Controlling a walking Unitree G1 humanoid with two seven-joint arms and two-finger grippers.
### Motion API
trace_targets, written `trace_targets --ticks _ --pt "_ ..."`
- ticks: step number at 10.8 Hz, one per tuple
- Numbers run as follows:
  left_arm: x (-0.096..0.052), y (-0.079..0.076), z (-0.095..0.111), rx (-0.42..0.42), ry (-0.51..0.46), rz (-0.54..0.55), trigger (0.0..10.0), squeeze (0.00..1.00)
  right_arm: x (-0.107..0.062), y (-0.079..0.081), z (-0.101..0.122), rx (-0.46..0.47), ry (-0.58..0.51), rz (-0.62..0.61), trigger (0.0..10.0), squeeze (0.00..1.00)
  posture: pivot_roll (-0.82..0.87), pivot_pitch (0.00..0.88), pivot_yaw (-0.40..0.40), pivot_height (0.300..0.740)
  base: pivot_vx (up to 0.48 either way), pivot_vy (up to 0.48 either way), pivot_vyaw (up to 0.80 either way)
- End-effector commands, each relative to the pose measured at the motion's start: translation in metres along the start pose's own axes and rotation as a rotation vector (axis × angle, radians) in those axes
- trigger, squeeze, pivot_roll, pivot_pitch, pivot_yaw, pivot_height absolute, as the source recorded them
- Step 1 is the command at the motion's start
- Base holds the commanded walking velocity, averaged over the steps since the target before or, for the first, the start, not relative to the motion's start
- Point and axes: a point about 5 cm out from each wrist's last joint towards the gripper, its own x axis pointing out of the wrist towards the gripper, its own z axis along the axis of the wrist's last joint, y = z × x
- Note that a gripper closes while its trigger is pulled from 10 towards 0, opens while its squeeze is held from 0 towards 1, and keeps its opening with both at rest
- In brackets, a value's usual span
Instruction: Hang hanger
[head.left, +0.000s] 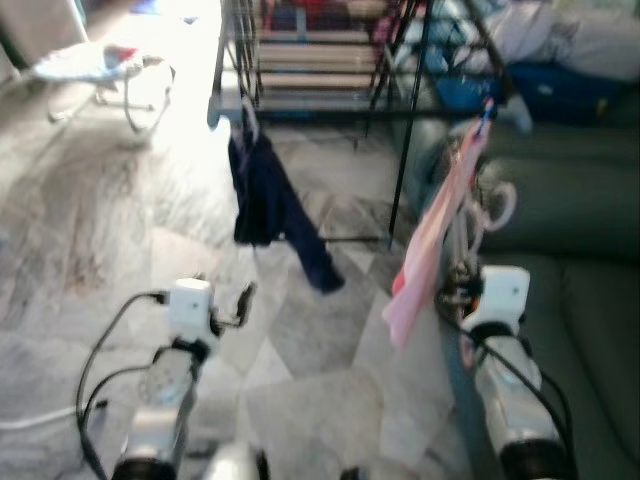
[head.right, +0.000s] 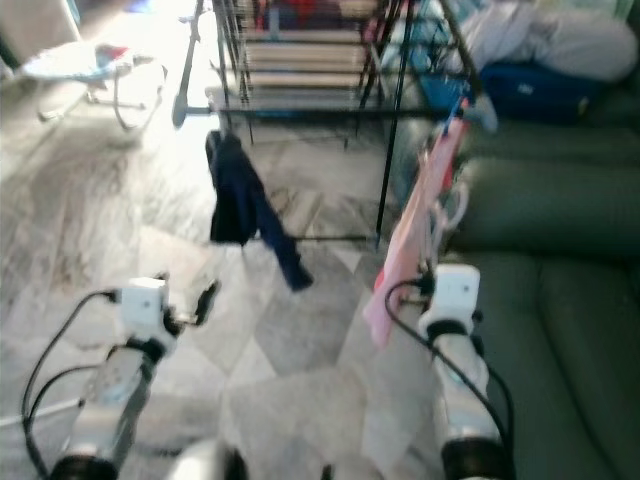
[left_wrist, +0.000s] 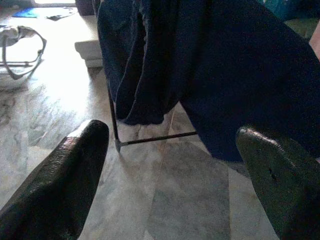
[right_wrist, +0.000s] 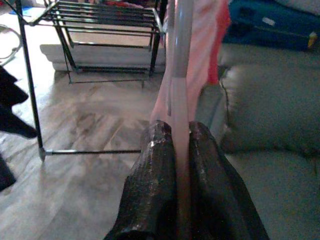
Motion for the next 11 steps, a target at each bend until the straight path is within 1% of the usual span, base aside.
trace_targets --ticks 1,3,5,7,10,11 --pt "-0.001 0.01 0.001 0.006 0.005 0.025 10.0 0.0 0.006 0.01 0.008 0.006 -0.034 0.029 10.0 0.0 0.0 0.083 -0.046 0.74 0.472 0.0 0.0" --pt "0.002 0.012 0.002 -0.006 0.021 0.031 10.0 0.0 0.009 0.013 0.009 -0.014 -0.038 0.057 10.0 0.0 0.0 0.079 -0.045 0.74 0.367 0.307 0.0" --pt "0.002 0.01 0.001 -0.008 0.019 0.025 10.0 0.0 0.009 0.015 0.007 -0.026 -0.032 0.073 10.0 0.0 0.0 0.082 -0.052 0.74 0.304 0.371 0.0" --pt "0.002 0.009 -0.002 -0.015 0.039 0.027 10.0 0.0 0.01 0.017 0.01 -0.045 -0.053 0.082 10.0 0.0 0.0 0.08 -0.053 0.74 0.296 0.377 0.0" --pt "0.003 0.009 -0.001 -0.004 0.027 0.023 10.0 0.0 0.011 0.02 0.011 -0.057 -0.056 0.101 10.0 0.0 0.0 0.082 -0.055 0.74 0.0 0.432 0.0" --pt "0.003 0.008 0.0 -0.014 0.022 0.024 10.0 0.0 0.011 0.022 0.009 -0.051 -0.044 0.108 10.0 0.0 0.0 0.082 -0.053 0.74 0.262 0.364 0.0"
